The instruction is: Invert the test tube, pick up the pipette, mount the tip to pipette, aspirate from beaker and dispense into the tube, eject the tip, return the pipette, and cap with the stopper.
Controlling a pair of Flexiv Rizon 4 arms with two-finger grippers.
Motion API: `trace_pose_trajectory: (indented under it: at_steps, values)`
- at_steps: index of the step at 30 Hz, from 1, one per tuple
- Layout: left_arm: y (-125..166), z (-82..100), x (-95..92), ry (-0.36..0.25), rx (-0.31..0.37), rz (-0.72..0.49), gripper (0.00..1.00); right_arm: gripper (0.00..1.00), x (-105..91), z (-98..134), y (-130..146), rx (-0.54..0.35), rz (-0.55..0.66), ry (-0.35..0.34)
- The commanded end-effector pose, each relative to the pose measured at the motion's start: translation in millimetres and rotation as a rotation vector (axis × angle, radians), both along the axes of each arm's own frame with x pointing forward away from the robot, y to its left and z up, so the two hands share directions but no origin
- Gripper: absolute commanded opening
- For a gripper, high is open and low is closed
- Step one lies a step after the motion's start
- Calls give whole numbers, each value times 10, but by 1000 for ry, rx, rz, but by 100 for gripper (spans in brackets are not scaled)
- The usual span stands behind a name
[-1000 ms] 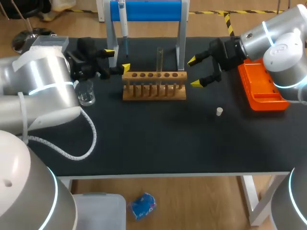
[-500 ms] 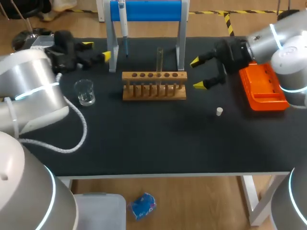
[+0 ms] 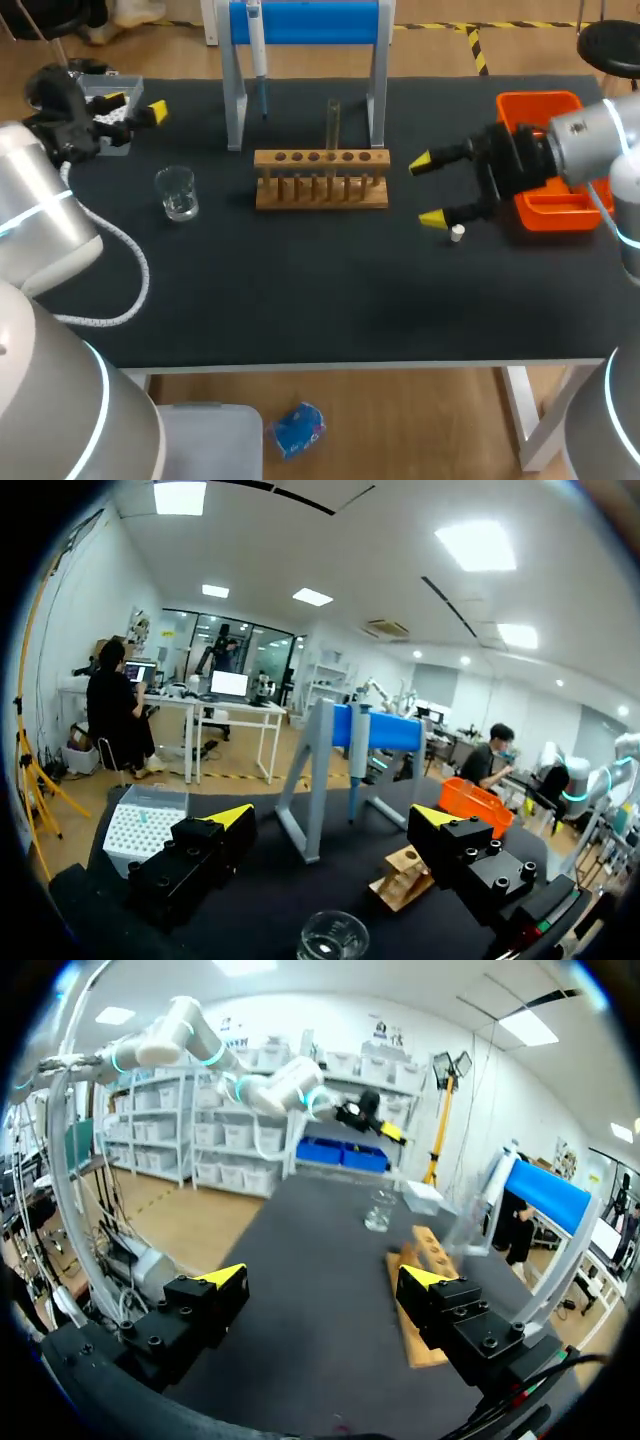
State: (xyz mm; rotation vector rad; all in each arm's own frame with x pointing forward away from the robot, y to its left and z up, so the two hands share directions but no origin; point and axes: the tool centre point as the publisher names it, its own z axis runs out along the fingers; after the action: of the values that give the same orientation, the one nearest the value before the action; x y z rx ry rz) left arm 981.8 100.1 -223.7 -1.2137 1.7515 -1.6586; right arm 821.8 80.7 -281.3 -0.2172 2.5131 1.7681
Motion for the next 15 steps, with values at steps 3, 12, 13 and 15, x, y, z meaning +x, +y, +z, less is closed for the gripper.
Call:
trace_pose_trajectory:
  at_steps: [3, 12, 13, 15]
  values:
    - [87, -108, 151, -35, -51, 76, 100, 100, -256, -97, -120, 188, 98, -1]
    - [87, -108, 151, -35, -51, 76, 100, 100, -256, -97, -120, 188, 98, -1]
    - [87, -108, 151, -35, -51, 76, 100, 100, -256, -97, -120, 188, 98, -1]
    - [87, -108, 151, -35, -51, 76, 100, 100, -256, -97, -120, 188, 98, -1]
